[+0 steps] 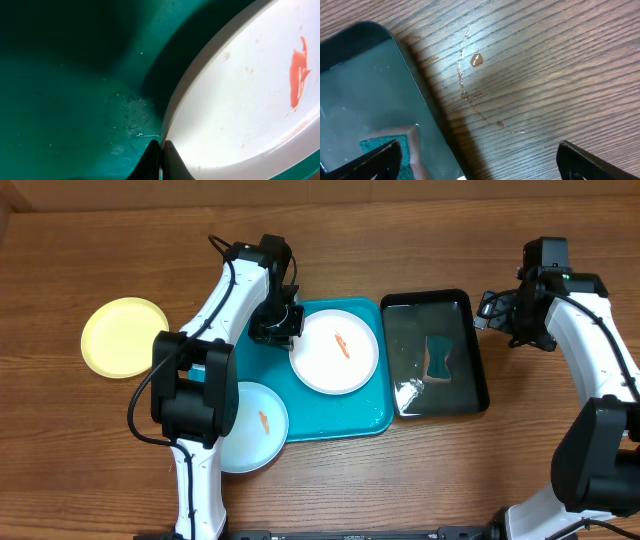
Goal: Clean dirty plates on tray and stack at the side
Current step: 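Grip the white plate rim and slide it onto the teal tray, then hold the white plate rim on the tray with the left gripper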
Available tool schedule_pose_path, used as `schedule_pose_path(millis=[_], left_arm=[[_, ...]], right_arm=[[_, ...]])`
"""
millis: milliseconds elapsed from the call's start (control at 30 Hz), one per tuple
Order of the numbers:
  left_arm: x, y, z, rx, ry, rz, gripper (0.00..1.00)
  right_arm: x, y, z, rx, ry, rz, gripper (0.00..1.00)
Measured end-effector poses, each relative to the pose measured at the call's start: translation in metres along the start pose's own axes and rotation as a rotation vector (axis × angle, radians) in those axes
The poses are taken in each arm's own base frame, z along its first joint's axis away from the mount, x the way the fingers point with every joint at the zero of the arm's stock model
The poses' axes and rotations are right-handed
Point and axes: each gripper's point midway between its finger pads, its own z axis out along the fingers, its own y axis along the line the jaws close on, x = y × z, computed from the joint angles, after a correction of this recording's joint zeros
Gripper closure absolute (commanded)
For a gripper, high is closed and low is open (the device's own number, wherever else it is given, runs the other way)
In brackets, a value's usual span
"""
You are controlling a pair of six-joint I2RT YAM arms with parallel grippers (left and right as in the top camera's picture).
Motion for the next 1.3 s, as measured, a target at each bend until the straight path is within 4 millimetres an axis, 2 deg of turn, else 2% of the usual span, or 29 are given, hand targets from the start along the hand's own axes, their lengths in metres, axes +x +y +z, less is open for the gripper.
schedule_pose_path(millis=[133,267,667,1100,1300], left_arm=[[0.001,0.000,0.000,-0.001,0.003,-0.004,0.81],[0.001,0.000,0.000,-0.001,0.004,-0.004,0.77],[0.000,-0.010,0.004,-0.041,-0.013,0.011,0.84],[0.006,-0.003,0.004,-0.139,-0.004,-0.040,0.86],[0.008,-0.004,-0.011,-0.138,-0.034,-0.066,0.88]], right_arm=[[0.000,0.000,0.000,0.000,0.000,0.000,0.00],[0.000,0.000,0.000,0.000,0.000,0.000,0.00],[0.000,0.000,0.000,0.000,0.000,0.000,0.00],[0.000,0.000,0.000,0.000,0.000,0.000,0.00],[0.000,0.000,0.000,0.000,0.000,0.000,0.00]])
